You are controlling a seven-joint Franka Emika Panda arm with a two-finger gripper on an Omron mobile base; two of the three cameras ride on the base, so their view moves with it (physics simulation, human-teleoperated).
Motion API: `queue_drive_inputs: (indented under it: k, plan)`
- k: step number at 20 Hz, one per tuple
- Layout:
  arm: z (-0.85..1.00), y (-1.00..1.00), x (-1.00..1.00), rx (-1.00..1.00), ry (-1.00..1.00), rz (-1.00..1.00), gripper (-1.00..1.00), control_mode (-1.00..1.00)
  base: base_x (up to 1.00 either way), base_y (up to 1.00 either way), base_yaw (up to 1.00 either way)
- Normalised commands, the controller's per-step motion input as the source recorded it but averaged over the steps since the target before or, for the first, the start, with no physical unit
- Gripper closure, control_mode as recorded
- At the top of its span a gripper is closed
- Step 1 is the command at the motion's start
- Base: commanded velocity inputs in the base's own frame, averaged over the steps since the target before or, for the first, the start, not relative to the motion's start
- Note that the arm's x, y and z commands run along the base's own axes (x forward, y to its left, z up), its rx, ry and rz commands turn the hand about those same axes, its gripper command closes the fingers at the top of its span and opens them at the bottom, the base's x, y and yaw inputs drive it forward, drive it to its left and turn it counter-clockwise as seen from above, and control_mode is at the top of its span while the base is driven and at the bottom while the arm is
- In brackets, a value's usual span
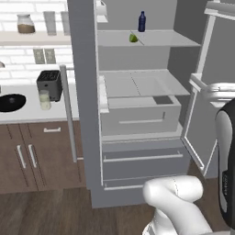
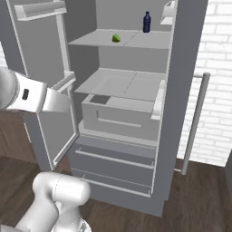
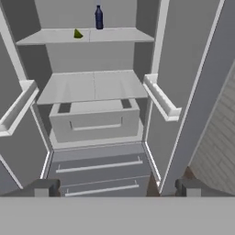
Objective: Grab a lemon wedge from the fridge and one ice cube from the ice bowl, and put them in the glass of lemonade.
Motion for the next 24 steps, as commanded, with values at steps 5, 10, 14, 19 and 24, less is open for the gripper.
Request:
queue_drive_inputs:
  k: [5, 10, 14, 19, 24]
  plan:
    - [0.0, 0.0, 0.0, 0.0, 0.0, 0.0, -1.0, 1.0, 0.64, 0.0, 0.0]
    - [0.0, 0.0, 0.0, 0.0, 0.0, 0.0, -1.0, 1.0, 0.68, 0.0, -0.02]
    - [0.0, 0.0, 0.0, 0.0, 0.0, 0.0, -1.0, 1.0, 0.74, 0.0, -0.07]
    - [0.0, 0.0, 0.0, 0.0, 0.0, 0.0, -1.0, 1.0, 0.7, 0.04, -0.07]
    - [0.0, 0.0, 0.0, 0.0, 0.0, 0.0, -1.0, 1.0, 0.71, 0.02, -0.06]
